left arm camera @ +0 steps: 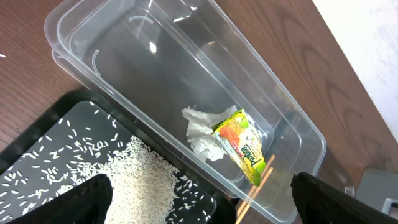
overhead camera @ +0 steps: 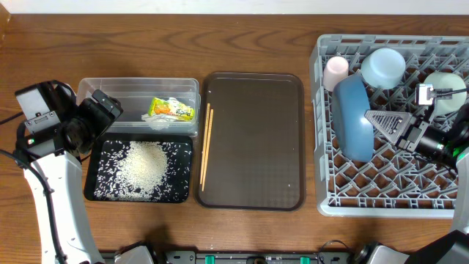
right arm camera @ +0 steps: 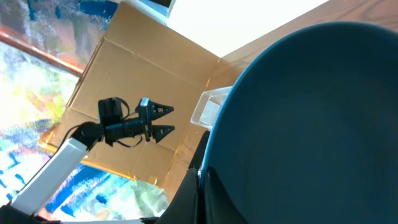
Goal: Sort waste into correct bins and load items into the dishwasher rack
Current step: 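Lower the teal bowl into the rack's front section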
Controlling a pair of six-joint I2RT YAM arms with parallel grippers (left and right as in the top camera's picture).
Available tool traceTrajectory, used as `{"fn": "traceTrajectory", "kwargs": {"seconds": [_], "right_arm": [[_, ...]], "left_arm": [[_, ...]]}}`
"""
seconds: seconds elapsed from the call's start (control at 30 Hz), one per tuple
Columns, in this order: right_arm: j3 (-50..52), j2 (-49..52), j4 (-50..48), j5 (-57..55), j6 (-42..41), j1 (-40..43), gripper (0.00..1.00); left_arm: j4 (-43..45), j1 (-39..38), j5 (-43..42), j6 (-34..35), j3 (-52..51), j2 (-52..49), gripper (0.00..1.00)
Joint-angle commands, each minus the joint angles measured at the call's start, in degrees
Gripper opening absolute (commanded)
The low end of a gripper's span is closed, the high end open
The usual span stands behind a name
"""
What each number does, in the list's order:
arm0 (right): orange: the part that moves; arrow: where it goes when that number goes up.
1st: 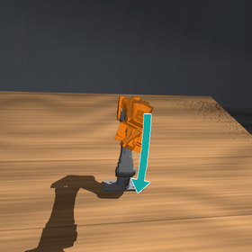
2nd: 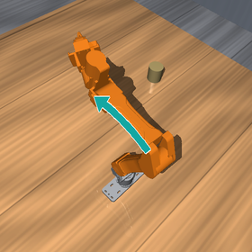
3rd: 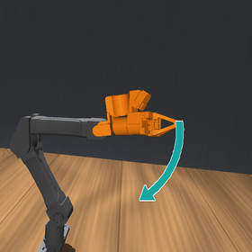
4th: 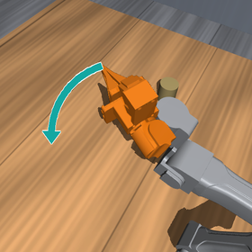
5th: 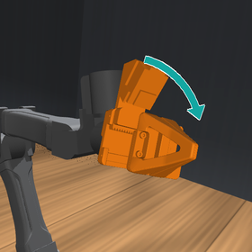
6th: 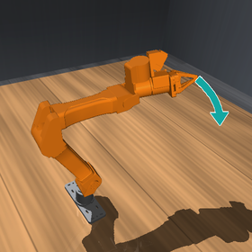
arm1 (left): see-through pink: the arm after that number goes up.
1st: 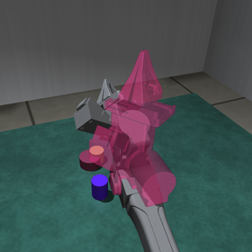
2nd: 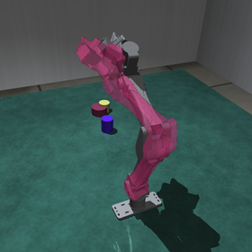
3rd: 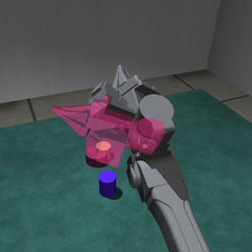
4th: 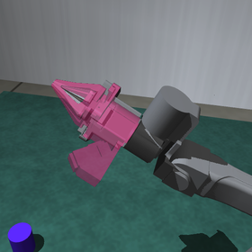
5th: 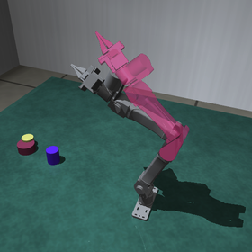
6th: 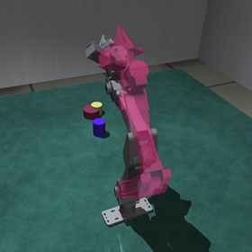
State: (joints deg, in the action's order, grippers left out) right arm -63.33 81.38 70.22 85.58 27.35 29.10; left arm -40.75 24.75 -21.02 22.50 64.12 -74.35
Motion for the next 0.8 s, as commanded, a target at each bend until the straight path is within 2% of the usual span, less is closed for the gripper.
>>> {"fn": "traceTrajectory", "kwargs": {"seconds": [0.0,0.4,0.73,0.77], "right_arm": [[0.63,0.26,0.50,3.76,6.05,0.04,0.01],[10.69,0.28,-3.34,3.74,7.43,11.30,0.01],[11.65,0.26,-2.97,3.74,6.34,21.77,0.02],[11.65,0.26,-2.99,3.72,6.34,22.77,0.05]], "left_arm": [[-0.20,0.31,0.11,0.31,0.98,-0.13,0.95],[-0.20,0.31,0.11,0.31,0.98,-0.13,0.95],[-0.20,0.31,0.11,0.31,0.98,-0.13,0.95],[-0.20,0.31,0.11,0.31,0.98,-0.13,0.95]]}}
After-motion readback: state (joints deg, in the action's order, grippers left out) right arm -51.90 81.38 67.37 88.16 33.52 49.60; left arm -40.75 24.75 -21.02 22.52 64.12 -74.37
